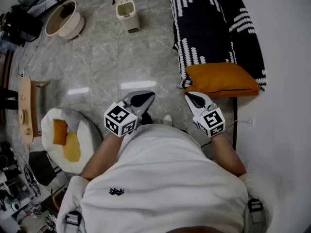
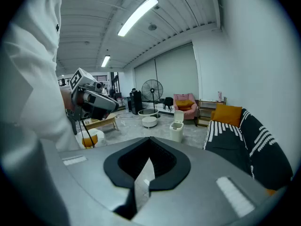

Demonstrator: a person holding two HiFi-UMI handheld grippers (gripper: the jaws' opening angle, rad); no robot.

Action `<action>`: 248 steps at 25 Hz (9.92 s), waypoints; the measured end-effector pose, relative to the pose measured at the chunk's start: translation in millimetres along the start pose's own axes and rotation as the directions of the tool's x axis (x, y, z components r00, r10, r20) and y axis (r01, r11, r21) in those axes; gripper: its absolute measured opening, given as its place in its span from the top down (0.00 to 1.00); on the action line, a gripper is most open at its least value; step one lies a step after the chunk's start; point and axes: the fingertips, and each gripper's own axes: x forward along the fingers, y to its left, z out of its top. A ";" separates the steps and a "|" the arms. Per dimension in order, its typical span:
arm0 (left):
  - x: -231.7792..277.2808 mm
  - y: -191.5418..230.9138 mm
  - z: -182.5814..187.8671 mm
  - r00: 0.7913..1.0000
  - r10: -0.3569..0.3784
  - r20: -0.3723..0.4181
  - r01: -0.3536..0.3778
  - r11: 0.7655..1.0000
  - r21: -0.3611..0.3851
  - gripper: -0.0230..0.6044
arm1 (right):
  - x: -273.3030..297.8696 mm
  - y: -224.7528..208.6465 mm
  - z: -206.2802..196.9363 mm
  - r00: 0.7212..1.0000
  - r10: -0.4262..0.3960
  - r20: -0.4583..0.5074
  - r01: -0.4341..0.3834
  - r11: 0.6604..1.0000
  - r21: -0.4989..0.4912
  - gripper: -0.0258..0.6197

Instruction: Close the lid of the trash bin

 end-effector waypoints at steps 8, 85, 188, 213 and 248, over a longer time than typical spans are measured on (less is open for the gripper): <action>13.1 51.6 14.4 0.999 0.041 0.024 -0.040 0.998 -0.048 0.87 | 44.1 -22.9 11.6 0.999 0.038 -0.010 -0.038 0.999 -0.015 0.96; 166.1 755.7 220.4 0.825 0.560 -0.068 -0.518 0.705 -0.483 0.87 | 1151.3 -514.7 209.8 0.794 0.392 -0.465 -0.497 0.859 -0.124 0.86; 132.1 726.9 134.7 0.810 0.575 -0.114 -0.497 0.570 -0.654 0.87 | 1090.0 -409.2 -19.0 0.567 0.371 -0.736 -0.602 0.796 -0.062 0.85; 146.7 737.0 107.8 0.800 0.582 -0.146 -0.502 0.515 -0.695 0.87 | 1105.9 -407.1 -83.6 0.547 0.338 -0.766 -0.600 0.796 -0.077 0.91; 142.9 729.4 141.8 0.814 0.575 -0.084 -0.489 0.600 -0.632 0.87 | 1068.5 -397.4 -44.7 0.579 0.362 -0.731 -0.587 0.807 -0.066 0.95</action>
